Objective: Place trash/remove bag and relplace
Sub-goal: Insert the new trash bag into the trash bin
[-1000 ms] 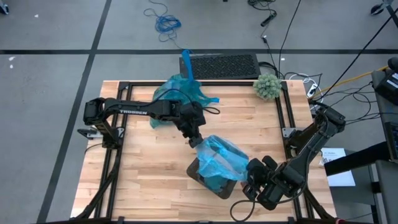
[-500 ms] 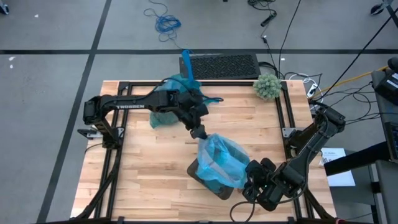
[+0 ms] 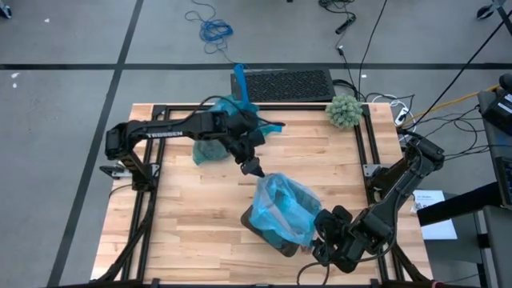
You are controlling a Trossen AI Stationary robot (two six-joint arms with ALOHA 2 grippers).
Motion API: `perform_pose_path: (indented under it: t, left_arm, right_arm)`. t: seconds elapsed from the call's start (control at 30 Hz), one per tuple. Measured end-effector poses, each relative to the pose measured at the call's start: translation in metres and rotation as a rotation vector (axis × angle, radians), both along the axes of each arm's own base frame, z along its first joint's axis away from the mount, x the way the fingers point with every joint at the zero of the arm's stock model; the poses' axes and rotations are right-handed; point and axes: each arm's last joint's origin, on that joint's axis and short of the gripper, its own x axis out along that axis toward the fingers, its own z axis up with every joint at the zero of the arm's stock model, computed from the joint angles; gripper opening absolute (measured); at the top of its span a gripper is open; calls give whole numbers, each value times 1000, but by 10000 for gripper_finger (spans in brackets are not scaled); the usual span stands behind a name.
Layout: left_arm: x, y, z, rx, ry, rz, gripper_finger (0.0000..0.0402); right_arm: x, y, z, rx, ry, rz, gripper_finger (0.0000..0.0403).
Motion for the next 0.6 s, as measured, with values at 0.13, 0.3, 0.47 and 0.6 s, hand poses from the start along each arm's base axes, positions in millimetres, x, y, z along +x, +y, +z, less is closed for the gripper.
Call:
perform_pose_path:
  t: [0.13,0.3,0.47,0.6]
  left_arm:
    - [-3,5,2,-11,-1,11,221]
    - [-5,8,5,-65,-13,-11,221]
    - [-5,9,20,-99,-69,-55,221]
    - [-3,8,42,-92,-160,-86,221]
  right_arm:
    - [0,1,0,4,-4,7,239]
    - [1,4,1,26,0,52,239]
    - [2,7,2,57,-1,114,239]
    - [2,7,2,60,5,129,239]
